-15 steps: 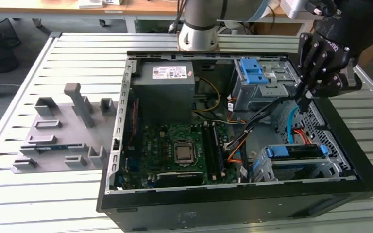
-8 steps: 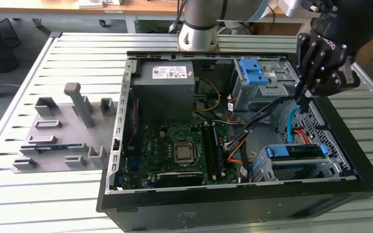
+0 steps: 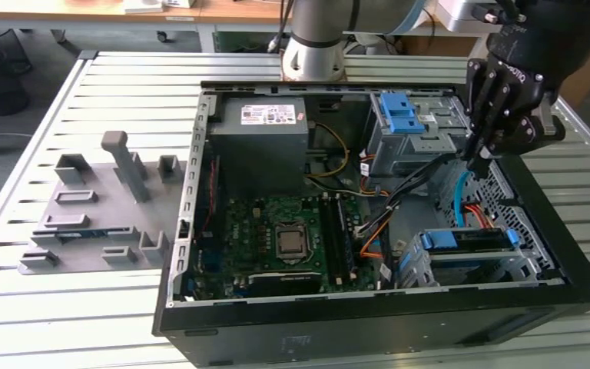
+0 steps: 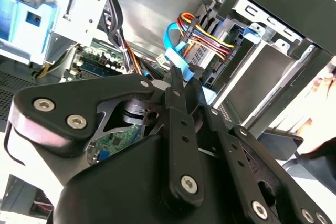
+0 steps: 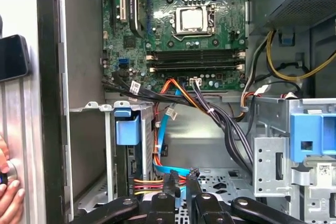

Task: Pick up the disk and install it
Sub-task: 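Insert the second disk wire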

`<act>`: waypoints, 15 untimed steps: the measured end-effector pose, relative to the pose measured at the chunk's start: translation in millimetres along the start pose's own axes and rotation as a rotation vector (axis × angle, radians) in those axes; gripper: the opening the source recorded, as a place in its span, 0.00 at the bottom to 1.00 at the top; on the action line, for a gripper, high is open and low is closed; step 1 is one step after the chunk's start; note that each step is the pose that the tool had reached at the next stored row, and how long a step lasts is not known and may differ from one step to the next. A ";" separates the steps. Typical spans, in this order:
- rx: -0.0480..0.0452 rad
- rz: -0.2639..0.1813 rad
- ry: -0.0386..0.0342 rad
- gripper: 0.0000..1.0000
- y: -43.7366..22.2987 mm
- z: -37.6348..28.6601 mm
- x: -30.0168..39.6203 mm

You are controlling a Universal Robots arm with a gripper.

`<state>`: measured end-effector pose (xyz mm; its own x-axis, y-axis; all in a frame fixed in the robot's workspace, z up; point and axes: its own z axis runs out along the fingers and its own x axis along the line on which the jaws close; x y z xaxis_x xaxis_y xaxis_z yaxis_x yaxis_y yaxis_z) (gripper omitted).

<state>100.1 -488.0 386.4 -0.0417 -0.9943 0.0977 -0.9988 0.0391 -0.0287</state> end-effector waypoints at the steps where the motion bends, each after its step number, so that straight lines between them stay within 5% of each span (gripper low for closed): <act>1: 0.0002 0.000 0.0051 0.24 0.0 1.1 -0.3; 7: 0.0011 -0.001 0.0247 0.24 0.1 6.4 -1.5; 12: 0.0012 -0.001 0.0279 0.16 -0.3 8.7 -2.5; 13: 0.0011 -0.001 0.0259 0.16 -0.4 8.9 -2.4; 15: -0.0002 0.000 -0.0056 0.16 -0.4 9.4 -2.5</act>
<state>100.9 -486.5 376.8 -0.0418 -0.9949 0.0921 -0.9988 0.0393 -0.0285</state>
